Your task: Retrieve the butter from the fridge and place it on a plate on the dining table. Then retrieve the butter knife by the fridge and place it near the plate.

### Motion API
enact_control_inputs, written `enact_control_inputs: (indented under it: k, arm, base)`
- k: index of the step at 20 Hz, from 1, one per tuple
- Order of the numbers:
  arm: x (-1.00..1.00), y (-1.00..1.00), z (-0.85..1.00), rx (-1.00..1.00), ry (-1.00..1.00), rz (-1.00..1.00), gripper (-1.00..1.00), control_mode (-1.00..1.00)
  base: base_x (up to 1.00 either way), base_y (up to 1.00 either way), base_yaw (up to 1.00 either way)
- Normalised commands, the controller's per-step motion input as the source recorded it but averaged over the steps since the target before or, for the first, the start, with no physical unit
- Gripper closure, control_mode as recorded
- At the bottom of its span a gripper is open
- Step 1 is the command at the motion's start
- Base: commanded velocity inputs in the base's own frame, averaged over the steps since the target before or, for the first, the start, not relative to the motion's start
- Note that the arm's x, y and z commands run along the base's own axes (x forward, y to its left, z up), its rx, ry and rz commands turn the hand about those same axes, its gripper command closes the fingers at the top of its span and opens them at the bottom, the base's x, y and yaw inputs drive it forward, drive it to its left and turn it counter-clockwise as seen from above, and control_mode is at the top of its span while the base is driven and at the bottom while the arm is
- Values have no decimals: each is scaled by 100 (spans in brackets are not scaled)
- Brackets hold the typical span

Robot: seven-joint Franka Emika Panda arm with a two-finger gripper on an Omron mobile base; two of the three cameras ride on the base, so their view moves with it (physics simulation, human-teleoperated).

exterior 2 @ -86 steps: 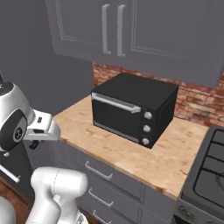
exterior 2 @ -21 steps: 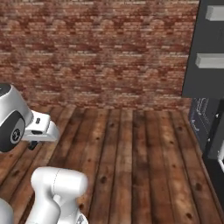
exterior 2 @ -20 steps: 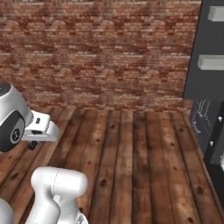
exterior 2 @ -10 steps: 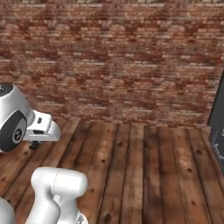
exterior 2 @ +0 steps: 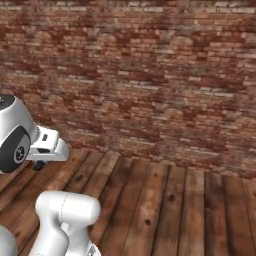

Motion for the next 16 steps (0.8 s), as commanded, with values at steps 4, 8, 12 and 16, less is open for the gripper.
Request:
enact_control_inputs:
  k: [4, 8, 12, 16]
  arm:
    - [0, 0, 0, 0, 0, 0, 100, 100]
    - [0, 0, 0, 0, 0, 0, 100, 100]
    - [0, 0, 0, 0, 0, 0, 100, 100]
    - [0, 0, 0, 0, 0, 0, 100, 100]
  base:
    - [100, 54, 40]
    - [100, 67, 46]
    - [91, 62, 49]
    - [69, 50, 56]
